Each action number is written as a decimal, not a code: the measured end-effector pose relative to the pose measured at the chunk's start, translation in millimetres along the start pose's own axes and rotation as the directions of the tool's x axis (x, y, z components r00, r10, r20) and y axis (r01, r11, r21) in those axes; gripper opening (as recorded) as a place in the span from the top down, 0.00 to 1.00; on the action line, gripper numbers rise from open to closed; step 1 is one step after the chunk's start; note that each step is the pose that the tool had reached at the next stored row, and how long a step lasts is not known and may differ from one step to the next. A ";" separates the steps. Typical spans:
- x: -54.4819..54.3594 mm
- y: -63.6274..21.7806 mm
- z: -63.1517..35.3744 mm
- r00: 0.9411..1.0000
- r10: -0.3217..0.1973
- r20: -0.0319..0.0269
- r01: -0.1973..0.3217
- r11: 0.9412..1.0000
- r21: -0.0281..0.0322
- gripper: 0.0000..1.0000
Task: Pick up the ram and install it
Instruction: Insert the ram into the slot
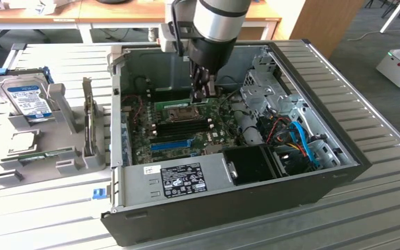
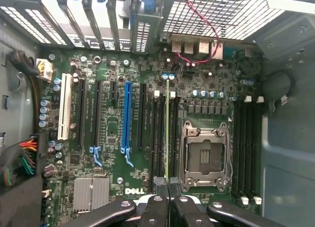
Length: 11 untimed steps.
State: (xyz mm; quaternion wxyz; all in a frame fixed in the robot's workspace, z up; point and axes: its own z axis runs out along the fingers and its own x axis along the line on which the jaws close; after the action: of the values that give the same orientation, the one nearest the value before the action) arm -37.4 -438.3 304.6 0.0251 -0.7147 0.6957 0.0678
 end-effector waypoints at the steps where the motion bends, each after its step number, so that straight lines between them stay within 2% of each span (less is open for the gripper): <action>1: 0.3 -0.1 1.8 1.000 0.000 0.000 0.000 1.000 0.000 0.88; 11: 2.6 -1.2 19.8 1.000 0.000 0.000 0.000 1.000 0.001 0.88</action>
State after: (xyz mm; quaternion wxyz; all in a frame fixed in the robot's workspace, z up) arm -37.4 -438.3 284.6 0.0253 -0.7147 0.6957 0.0675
